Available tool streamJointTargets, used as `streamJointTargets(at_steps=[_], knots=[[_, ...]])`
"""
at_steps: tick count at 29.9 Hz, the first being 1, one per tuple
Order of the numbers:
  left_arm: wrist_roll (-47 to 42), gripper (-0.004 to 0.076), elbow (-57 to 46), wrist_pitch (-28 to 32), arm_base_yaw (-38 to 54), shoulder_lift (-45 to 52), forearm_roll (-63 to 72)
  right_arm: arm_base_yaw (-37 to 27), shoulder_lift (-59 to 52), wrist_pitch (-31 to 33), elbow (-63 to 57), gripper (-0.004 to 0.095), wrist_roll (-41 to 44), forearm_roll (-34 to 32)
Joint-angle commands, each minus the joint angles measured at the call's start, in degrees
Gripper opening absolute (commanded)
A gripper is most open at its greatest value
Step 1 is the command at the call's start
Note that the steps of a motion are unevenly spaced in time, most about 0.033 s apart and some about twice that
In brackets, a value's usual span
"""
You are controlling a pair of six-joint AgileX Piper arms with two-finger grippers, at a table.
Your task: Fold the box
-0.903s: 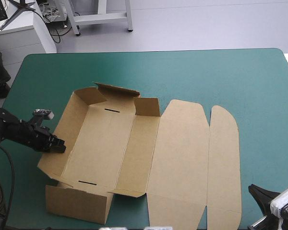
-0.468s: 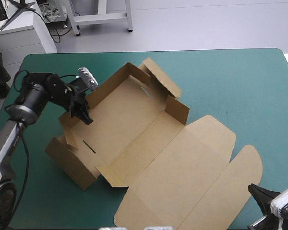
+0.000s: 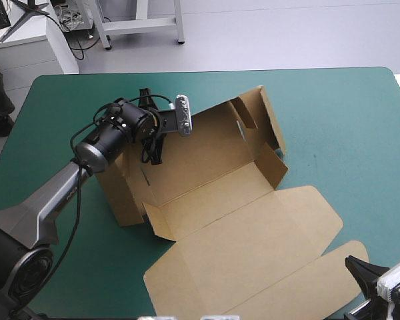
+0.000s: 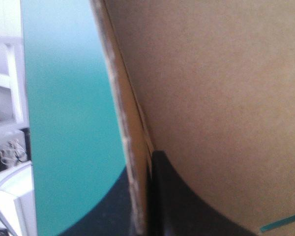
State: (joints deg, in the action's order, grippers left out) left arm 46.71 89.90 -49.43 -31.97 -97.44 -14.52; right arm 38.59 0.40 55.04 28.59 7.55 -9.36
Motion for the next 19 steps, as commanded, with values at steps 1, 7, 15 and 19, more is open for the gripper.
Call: streamJointTargets(at_steps=[1, 7, 15, 19], knots=[[2.32, -0.001, 1.96, 4.75, -3.36, 2.61, -5.46, -0.44, 1.43, -4.26, 1.45, -0.0019, 0.19, -0.77], [2.32, -0.001, 1.49, 2.0, -6.24, 2.61, -5.85, -0.44, 1.43, -4.26, 1.45, -0.0019, 0.19, -0.89], [1.71, -0.001, -3.59, 2.92, -11.46, 5.78, -6.26, -0.44, 1.43, -4.26, 1.45, -0.0019, 0.19, -0.89], [0.56, -0.001, -8.32, 6.11, -14.21, 9.09, -9.33, -0.44, 1.43, -4.26, 1.45, -0.0019, 0.38, -0.89]])
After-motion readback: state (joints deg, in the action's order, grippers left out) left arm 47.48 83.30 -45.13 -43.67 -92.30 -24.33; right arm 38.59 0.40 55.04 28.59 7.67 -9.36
